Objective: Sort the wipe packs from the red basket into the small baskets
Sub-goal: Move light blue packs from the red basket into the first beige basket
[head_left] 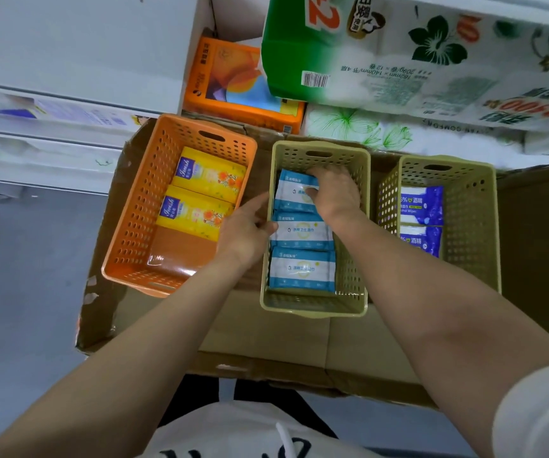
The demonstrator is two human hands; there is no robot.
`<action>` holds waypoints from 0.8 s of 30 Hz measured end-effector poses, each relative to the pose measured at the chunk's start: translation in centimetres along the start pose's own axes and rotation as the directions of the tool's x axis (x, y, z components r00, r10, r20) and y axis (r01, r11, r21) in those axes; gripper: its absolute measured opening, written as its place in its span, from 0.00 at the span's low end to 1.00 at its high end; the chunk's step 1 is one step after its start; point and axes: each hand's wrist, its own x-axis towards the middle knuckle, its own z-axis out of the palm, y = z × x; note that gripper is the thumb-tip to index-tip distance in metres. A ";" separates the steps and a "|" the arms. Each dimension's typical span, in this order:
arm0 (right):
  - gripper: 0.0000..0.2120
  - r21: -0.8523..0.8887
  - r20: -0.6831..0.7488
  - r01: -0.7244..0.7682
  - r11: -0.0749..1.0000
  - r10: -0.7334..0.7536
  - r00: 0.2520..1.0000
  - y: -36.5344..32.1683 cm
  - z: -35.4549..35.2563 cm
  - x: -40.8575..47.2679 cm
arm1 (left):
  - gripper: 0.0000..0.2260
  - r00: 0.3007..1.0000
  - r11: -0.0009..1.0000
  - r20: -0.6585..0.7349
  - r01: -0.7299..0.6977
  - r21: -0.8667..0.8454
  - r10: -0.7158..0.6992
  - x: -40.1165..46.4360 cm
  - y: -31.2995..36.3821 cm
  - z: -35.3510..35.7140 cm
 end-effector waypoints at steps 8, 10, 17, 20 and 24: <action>0.31 -0.057 0.234 0.098 0.994 -0.082 0.969 -0.4 -0.3 -1.1 | 0.27 0.997 0.989 -0.022 -0.076 0.126 0.079 0.6 -0.1 0.0; 0.31 -0.084 0.194 0.091 0.992 -0.074 0.978 -0.8 0.0 -1.1 | 0.27 0.995 0.989 -0.028 -0.089 0.122 0.093 0.8 -0.3 0.1; 0.29 -0.108 0.097 0.045 0.993 -0.035 0.995 -1.0 0.2 -1.8 | 0.27 0.985 0.966 -0.046 -0.153 0.208 0.165 0.9 -0.8 0.3; 0.26 -0.054 0.086 -0.002 0.999 0.007 0.996 -1.3 -0.7 -2.1 | 0.27 0.991 0.966 -0.044 -0.114 0.233 0.128 0.7 -0.3 0.3; 0.22 0.028 0.093 -0.050 0.998 0.047 0.995 -2.1 -3.3 -3.5 | 0.24 0.991 0.964 0.020 -0.132 0.230 0.131 -0.3 0.4 -0.6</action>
